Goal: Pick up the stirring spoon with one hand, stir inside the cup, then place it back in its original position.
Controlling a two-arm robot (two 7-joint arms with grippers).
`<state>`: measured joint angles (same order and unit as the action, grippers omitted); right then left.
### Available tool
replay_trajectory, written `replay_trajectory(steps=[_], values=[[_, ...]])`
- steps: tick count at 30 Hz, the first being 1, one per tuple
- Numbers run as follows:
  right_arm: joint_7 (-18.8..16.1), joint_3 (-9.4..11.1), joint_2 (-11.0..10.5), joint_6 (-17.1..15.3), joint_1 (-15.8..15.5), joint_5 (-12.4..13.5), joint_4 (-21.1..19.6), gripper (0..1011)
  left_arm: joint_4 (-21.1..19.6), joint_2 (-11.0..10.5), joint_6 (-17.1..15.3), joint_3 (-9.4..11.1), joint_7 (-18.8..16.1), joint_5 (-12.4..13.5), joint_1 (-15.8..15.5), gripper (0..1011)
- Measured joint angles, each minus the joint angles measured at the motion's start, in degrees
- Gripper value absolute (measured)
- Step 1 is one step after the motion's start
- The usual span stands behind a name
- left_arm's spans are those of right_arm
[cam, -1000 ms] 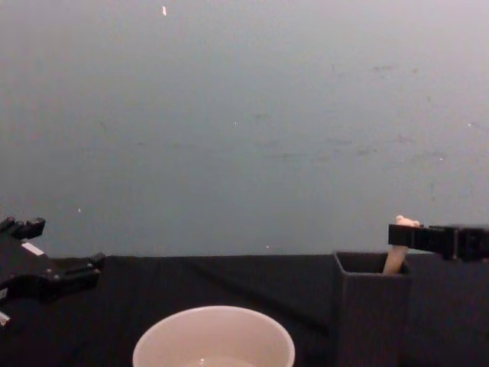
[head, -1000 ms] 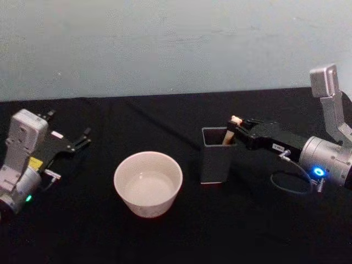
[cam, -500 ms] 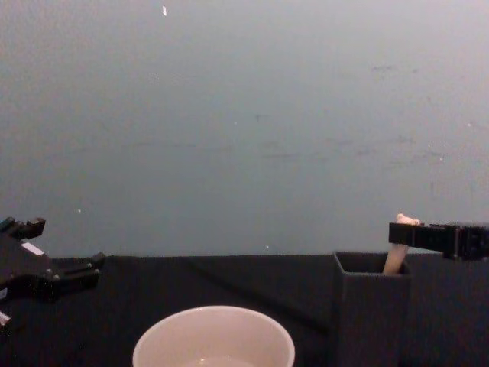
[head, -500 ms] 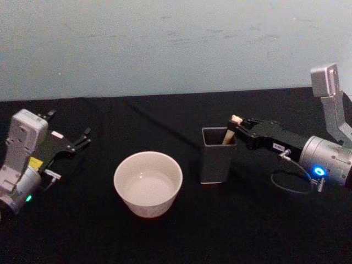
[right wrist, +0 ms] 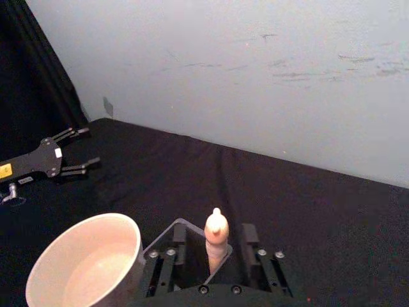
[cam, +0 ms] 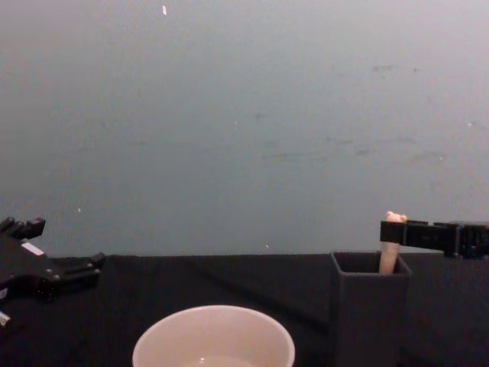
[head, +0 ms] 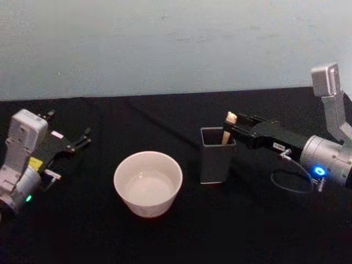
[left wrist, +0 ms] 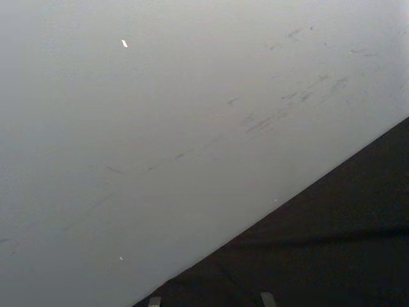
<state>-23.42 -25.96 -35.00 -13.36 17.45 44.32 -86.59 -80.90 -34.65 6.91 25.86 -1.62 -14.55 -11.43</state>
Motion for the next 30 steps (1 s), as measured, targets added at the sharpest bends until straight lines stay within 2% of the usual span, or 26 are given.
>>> replay_trajectory(steps=[1,2,5,6,12,13,16,18,19,21,22,25,26,28,30], values=[[0.0,0.0,0.0,0.0,0.0,0.0,0.0,536,0.0,0.0,0.0,0.0,0.0,0.0,0.0,1001],[0.0,0.0,0.0,0.0,0.0,0.0,0.0,606,0.0,0.0,0.0,0.0,0.0,0.0,0.0,1001],[0.0,0.0,0.0,0.0,0.0,0.0,0.0,669,0.0,0.0,0.0,0.0,0.0,0.0,0.0,1001],[0.0,0.0,0.0,0.0,0.0,0.0,0.0,729,0.0,0.0,0.0,0.0,0.0,0.0,0.0,1001],[0.0,0.0,0.0,0.1,0.0,0.0,0.0,868,0.0,0.0,0.0,0.0,0.0,0.0,0.0,1001],[0.0,0.0,0.0,0.2,0.0,0.0,-0.1,926,0.0,0.0,0.0,0.0,0.0,0.0,0.0,1001],[1.3,0.7,0.6,1.5,-0.5,-0.8,-0.4,970,0.0,0.0,0.0,0.0,0.0,0.0,0.0,1001],[4.9,2.4,2.2,4.8,-1.5,-2.4,-1.1,1002,0.0,0.0,0.0,0.0,0.0,0.0,0.0,1002],[4.9,2.4,2.2,4.8,-1.5,-2.4,-1.1,1002,0.0,0.0,0.0,0.0,0.0,0.0,0.0,1002],[8.6,3.7,3.8,8.5,-2.5,-4.7,-1.6,1002,0.0,0.0,0.0,0.0,0.0,0.0,0.0,1002],[11.8,4.3,5.0,11.8,-3.1,-7.3,-1.7,1002,0.0,0.0,0.0,0.0,0.0,0.0,0.0,1002],[16.8,5.0,6.9,16.2,-3.8,-11.7,-1.4,1002,0.0,0.0,0.0,0.0,0.0,0.0,0.0,1001],[20.3,5.1,7.9,18.4,-4.0,-15.0,-0.7,1002,0.0,0.0,0.0,0.0,0.0,0.0,0.0,1001],[24.5,5.2,9.2,20.2,-4.3,-19.1,0.5,1002,0.0,0.0,0.0,0.0,0.0,0.0,0.0,1001],[26.7,5.3,9.6,20.4,-4.6,-21.2,1.2,1002,0.0,0.0,0.0,0.0,0.0,0.0,0.0,1001]])
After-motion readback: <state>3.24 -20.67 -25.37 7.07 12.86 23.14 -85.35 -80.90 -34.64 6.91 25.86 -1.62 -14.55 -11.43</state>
